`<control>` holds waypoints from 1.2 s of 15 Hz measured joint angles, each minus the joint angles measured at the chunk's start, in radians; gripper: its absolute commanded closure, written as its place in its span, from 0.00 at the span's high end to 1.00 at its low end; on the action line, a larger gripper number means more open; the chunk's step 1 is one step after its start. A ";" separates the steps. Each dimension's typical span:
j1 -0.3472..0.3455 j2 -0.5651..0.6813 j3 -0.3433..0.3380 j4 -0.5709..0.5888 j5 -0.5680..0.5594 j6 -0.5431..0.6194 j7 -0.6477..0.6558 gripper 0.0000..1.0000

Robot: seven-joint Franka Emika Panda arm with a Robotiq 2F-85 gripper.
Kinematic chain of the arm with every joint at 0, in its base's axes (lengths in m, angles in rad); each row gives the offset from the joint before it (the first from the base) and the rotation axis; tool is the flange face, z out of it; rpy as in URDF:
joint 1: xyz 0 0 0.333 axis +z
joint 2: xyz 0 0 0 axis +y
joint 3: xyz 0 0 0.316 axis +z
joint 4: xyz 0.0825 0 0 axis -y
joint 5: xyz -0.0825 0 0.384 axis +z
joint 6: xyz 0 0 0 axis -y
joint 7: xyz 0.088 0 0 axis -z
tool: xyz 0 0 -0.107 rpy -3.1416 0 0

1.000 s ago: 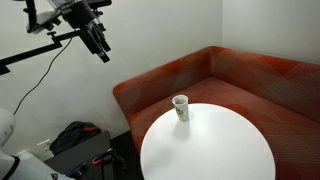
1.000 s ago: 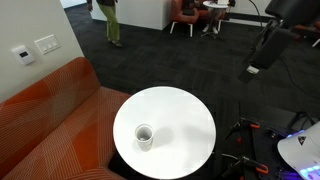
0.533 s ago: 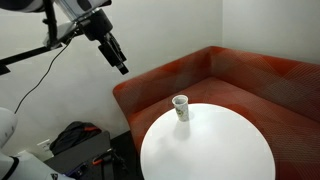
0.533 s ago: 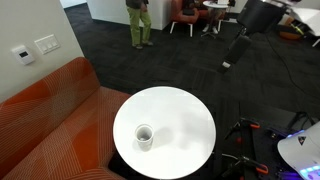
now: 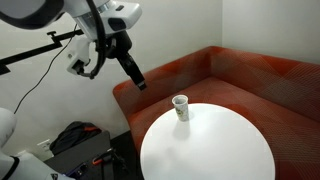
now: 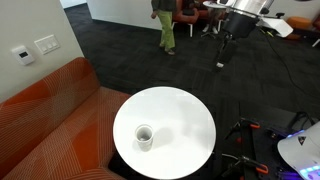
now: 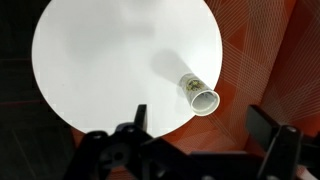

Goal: Put the marker in the cup on the table

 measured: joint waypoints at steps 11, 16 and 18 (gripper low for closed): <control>0.024 0.000 -0.027 0.000 0.049 0.000 -0.158 1.00; 0.085 0.012 -0.149 0.001 0.200 -0.005 -0.492 1.00; 0.096 0.024 -0.188 0.004 0.256 -0.023 -0.628 1.00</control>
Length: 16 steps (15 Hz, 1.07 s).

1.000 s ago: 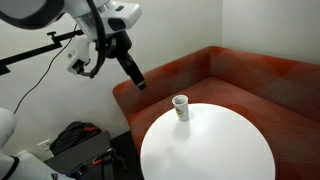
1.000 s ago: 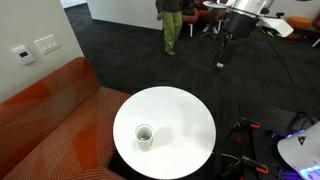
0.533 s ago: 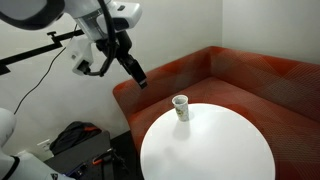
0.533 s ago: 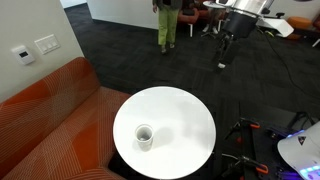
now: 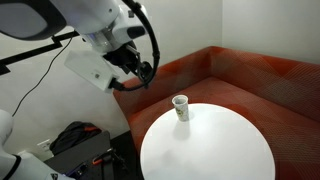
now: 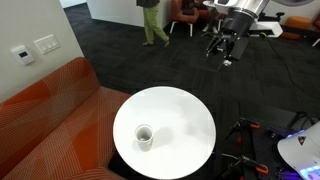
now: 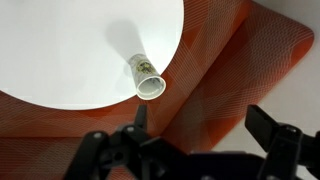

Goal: Put the marker in the cup on the table

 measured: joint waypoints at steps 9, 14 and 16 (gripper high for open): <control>-0.002 0.100 -0.032 0.034 0.047 -0.088 -0.428 1.00; -0.002 0.111 -0.032 0.044 0.047 -0.093 -0.433 1.00; -0.013 0.118 -0.024 0.044 0.070 -0.090 -0.451 1.00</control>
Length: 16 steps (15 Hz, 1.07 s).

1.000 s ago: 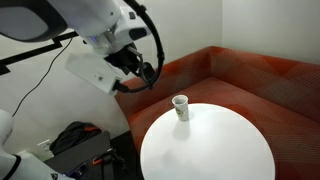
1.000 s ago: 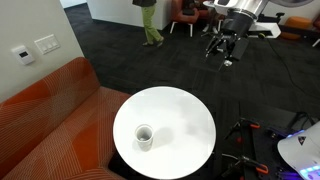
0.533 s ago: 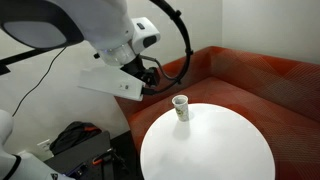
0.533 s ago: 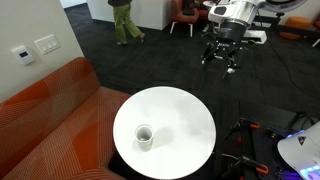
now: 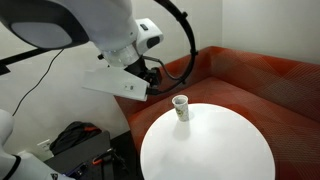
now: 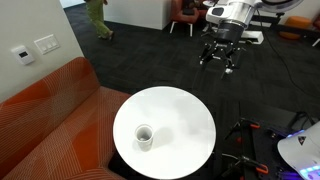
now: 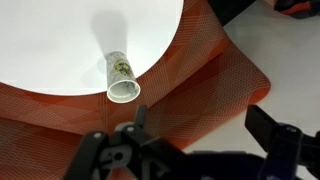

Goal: Put the marker in the cup on the table

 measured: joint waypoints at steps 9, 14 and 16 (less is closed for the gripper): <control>-0.034 0.209 0.033 0.103 0.267 0.010 -0.414 1.00; -0.090 0.342 0.116 0.196 0.328 0.010 -0.548 1.00; -0.109 0.380 0.147 0.227 0.364 0.010 -0.593 1.00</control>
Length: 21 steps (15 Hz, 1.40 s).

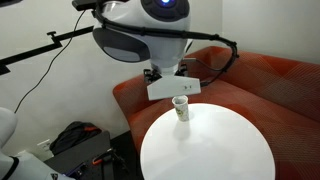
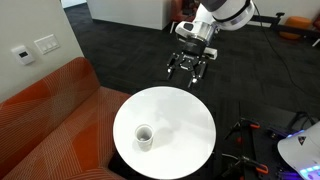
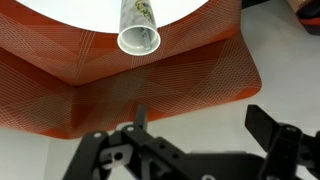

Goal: Put the marker in the cup on the table

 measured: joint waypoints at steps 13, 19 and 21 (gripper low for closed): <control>-0.037 0.093 0.069 0.074 0.034 -0.001 -0.056 1.00; -0.038 0.141 0.131 0.099 -0.062 0.000 -0.196 1.00; -0.037 0.176 0.157 0.124 -0.085 0.000 -0.250 1.00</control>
